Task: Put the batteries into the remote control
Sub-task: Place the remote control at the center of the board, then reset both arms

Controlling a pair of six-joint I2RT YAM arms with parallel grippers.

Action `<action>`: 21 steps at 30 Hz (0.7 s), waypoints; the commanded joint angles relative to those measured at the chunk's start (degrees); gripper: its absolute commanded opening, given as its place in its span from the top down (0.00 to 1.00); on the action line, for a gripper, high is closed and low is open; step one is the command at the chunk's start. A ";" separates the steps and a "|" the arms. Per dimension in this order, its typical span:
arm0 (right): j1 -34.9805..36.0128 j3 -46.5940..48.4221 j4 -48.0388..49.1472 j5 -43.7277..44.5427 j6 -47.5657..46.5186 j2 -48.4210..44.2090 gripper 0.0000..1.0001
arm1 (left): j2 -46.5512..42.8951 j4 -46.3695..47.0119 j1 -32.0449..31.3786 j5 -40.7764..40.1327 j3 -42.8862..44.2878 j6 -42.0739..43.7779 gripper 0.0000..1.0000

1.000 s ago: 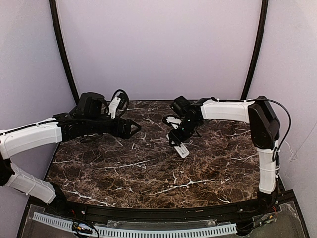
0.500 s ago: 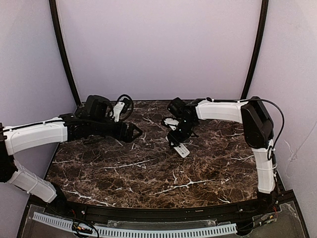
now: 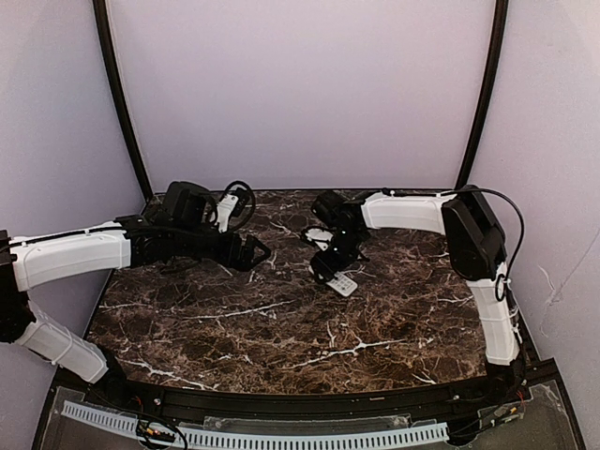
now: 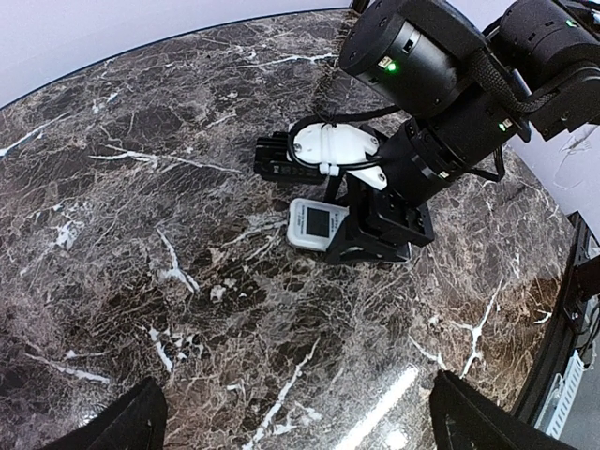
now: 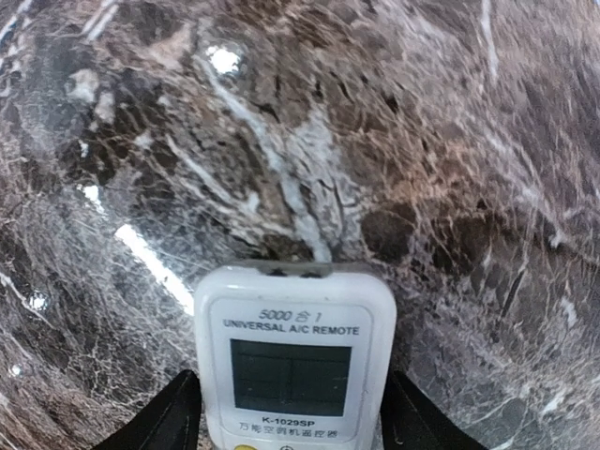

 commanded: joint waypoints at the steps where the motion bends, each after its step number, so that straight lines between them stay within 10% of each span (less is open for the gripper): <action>1: 0.74 0.64 1.04 -1.20 -0.59 1.85 0.33 | 0.05 0.12 0.31 0.13 -0.41 0.51 0.01; 21: -10.87 -26.65 30.62 -13.92 7.61 -34.89 0.02 | 6.36 -5.83 3.79 -1.79 9.71 -3.23 0.01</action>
